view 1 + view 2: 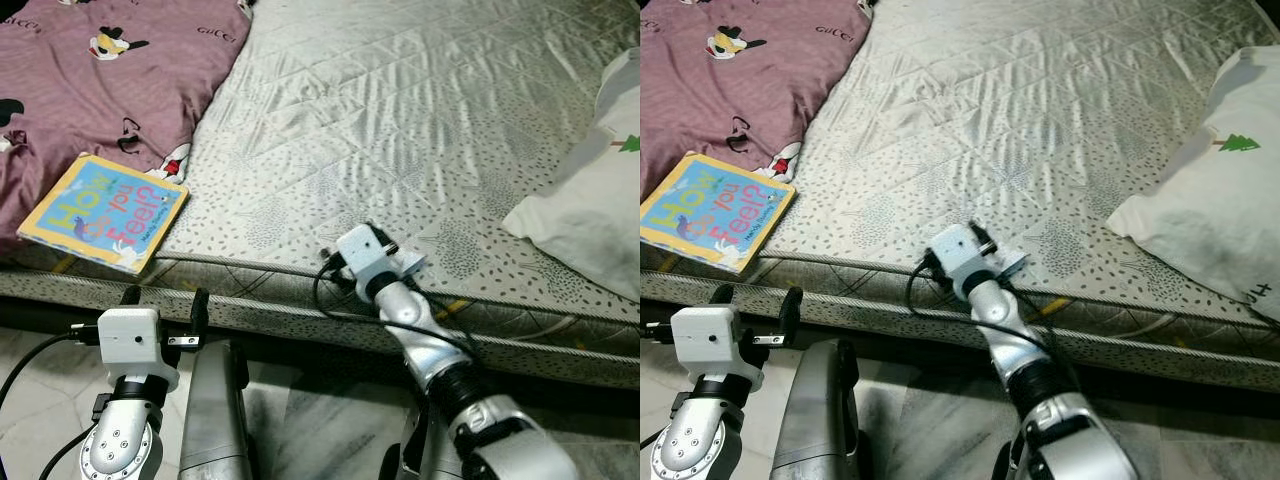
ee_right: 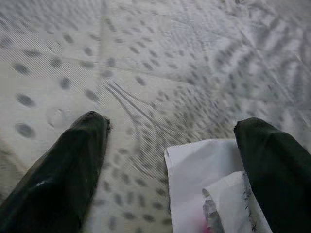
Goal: Clean up the room
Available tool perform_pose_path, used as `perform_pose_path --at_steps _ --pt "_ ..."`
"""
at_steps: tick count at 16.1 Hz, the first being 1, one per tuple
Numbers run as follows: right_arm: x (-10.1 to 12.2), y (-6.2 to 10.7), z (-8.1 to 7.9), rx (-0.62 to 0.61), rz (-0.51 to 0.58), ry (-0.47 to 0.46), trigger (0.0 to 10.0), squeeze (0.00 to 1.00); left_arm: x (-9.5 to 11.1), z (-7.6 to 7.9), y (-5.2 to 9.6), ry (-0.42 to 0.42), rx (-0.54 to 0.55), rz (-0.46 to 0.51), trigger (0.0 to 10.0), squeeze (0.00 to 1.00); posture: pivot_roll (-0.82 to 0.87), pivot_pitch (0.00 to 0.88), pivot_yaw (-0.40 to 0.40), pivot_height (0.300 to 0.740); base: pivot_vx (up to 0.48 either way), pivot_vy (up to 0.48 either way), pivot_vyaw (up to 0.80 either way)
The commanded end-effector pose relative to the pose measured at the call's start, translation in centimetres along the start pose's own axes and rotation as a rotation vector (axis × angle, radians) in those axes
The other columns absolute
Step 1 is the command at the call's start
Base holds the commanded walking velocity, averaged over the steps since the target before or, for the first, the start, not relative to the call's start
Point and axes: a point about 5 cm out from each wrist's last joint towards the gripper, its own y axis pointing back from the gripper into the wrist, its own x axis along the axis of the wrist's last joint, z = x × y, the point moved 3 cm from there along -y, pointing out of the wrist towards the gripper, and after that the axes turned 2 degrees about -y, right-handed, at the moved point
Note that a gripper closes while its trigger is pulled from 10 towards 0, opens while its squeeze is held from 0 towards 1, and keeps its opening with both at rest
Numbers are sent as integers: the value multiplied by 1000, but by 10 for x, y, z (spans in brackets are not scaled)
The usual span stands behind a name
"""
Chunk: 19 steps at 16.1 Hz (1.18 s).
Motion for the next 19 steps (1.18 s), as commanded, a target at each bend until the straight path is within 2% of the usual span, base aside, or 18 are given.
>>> perform_pose_path --at_steps 1,2,5,6,7,9,10,13,14,17,19 --pt "-17 3 8 -24 -74 14 6941 0 -6 -2 2 -9 7 -22 10000 0 165 195 -20 472 0 0 0" --pt "-16 3 12 -38 -67 10 10000 0 -6 -2 1 -11 8 -20 10000 0 166 195 -19 472 0 0 0" --pt "-1 2 22 -66 31 -45 10000 0 -4 -3 1 -15 12 -11 10000 0 167 192 -20 472 0 0 0" --pt "9 4 28 -83 100 -52 10000 0 -4 -3 1 -18 14 -8 10000 0 167 192 -20 472 0 0 0" --pt "10 6 36 -113 114 -61 10000 0 -4 -4 0 -19 18 -5 10000 0 166 188 -20 472 0 0 0" --pt "4 10 44 -132 103 -95 10000 0 -3 -5 0 -18 24 -1 10000 0 162 183 -18 472 0 0 0" --pt "-8 14 49 -133 65 -103 10000 0 -1 -4 1 5 10 7 10000 0 162 183 -18 472 0 0 0" --pt "-24 20 48 -112 9 -73 10000 0 -5 -4 4 23 -10 -7 10000 0 155 181 -13 472 0 0 0" --pt "-32 21 46 -105 -26 -56 0 0 -7 -6 3 28 -1 -16 10000 0 154 180 -13 472 0 0 0" --pt "-33 19 46 -120 -49 -16 0 0 -6 -5 1 24 -3 -11 10000 0 159 177 -13 472 0 0 0" --pt "-33 17 48 -125 -55 -21 0 0 -6 -5 1 23 0 -12 10000 0 161 176 -14 472 0 0 0"
